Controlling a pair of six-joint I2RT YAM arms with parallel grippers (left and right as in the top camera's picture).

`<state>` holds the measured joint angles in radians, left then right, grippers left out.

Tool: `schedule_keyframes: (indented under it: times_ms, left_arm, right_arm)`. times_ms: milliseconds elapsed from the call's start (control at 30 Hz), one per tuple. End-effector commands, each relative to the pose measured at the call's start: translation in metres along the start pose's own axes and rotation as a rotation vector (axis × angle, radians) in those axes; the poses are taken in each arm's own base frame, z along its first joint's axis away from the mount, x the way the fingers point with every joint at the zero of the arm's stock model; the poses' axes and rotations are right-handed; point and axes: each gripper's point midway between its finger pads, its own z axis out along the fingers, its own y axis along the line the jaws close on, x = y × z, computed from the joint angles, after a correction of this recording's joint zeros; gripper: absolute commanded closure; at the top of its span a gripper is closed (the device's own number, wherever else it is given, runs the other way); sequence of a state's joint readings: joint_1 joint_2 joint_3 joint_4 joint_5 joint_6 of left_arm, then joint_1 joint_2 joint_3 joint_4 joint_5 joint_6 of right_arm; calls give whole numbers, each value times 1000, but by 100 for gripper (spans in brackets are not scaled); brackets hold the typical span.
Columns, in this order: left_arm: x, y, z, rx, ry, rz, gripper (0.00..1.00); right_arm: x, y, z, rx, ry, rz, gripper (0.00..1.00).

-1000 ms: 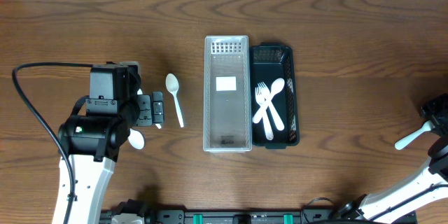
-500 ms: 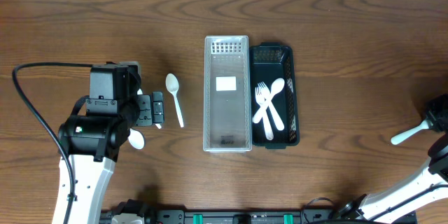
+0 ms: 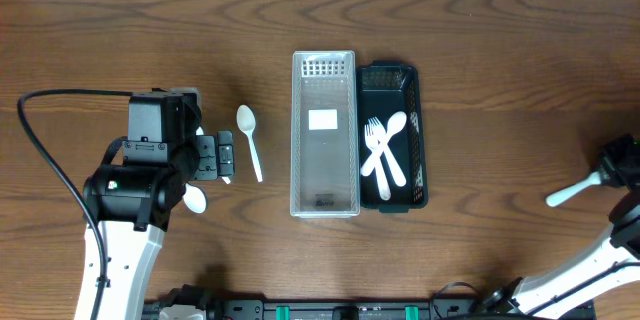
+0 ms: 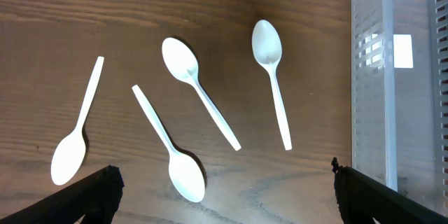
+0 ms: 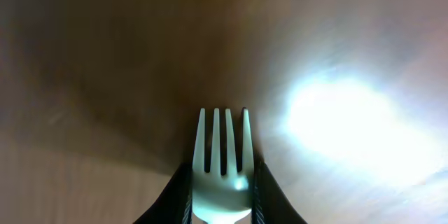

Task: Pack container
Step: 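Place the fork in the dark green basket and release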

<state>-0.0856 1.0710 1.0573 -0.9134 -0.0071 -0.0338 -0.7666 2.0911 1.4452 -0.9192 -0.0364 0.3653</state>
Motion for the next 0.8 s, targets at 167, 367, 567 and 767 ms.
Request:
schedule_keyframes:
  times_ms: [167, 367, 567, 767]
  left_arm:
    - [-6, 3, -4, -13, -16, -19, 2]
    - [-6, 3, -4, -13, -16, -19, 2]
    - [-5, 3, -4, -13, -16, -19, 2]
    - [-5, 3, -4, -13, -16, -19, 2]
  right_arm:
    - [53, 141, -111, -240, -204, -400, 98]
    - [183, 239, -201, -440, -344, -824, 99]
    - [299, 277, -206, -502, -315, -1072, 99]
    - [349, 285, -165, -387, -278, -1184, 98]
